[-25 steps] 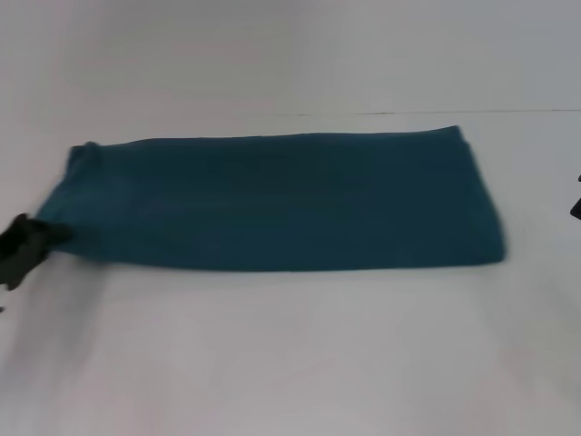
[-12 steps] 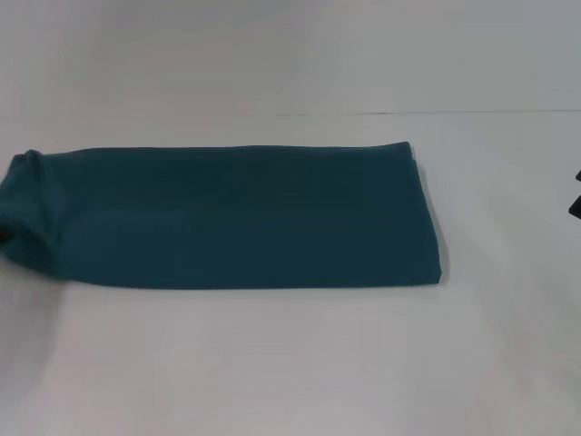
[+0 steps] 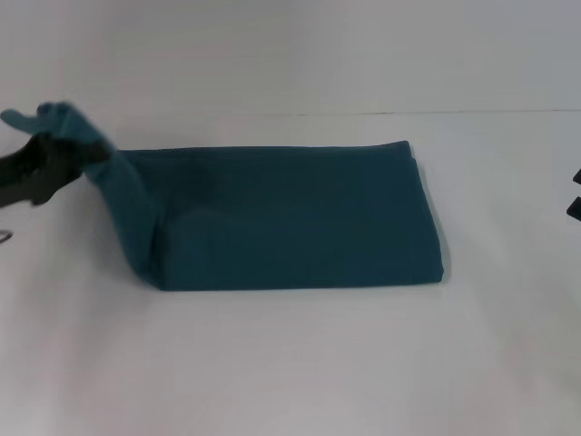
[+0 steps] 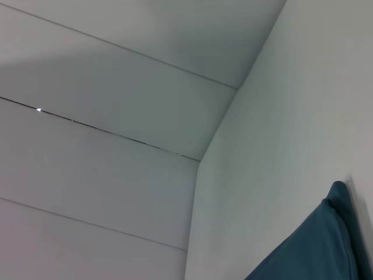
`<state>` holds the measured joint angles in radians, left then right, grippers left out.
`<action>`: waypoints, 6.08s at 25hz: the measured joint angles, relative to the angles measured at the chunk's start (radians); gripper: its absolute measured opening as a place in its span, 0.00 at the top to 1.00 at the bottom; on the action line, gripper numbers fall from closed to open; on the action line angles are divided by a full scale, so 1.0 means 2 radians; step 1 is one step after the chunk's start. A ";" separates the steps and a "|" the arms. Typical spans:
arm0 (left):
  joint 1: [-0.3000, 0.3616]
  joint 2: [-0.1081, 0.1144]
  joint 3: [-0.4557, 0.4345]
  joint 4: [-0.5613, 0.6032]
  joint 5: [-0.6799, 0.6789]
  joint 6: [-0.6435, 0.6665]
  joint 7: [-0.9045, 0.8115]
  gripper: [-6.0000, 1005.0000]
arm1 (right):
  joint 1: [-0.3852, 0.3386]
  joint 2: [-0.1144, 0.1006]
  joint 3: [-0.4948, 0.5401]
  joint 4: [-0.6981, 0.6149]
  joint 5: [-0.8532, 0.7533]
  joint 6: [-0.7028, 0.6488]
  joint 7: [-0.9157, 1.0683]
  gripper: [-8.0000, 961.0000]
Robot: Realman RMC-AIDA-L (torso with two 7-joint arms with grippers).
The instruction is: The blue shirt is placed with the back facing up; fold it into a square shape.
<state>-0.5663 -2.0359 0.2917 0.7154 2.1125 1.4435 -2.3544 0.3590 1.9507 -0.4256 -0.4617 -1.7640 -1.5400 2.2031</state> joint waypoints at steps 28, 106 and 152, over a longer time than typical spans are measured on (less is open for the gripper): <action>-0.133 -0.064 0.207 -0.016 -0.056 -0.065 0.008 0.96 | 0.000 0.001 -0.001 0.006 -0.006 0.000 -0.005 0.23; 0.054 -0.042 0.151 -0.010 -0.161 0.007 0.005 0.05 | 0.260 0.016 -0.189 0.033 -0.287 0.275 0.131 0.24; 0.046 -0.050 0.150 -0.023 -0.165 -0.013 0.013 0.05 | 0.255 0.042 -0.214 0.012 -0.267 0.299 0.146 0.67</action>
<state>-0.4740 -2.1353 0.5926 0.6703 1.7823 1.4183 -2.3285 0.8682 2.0356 -0.8529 -0.4370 -2.2978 -0.9428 2.4943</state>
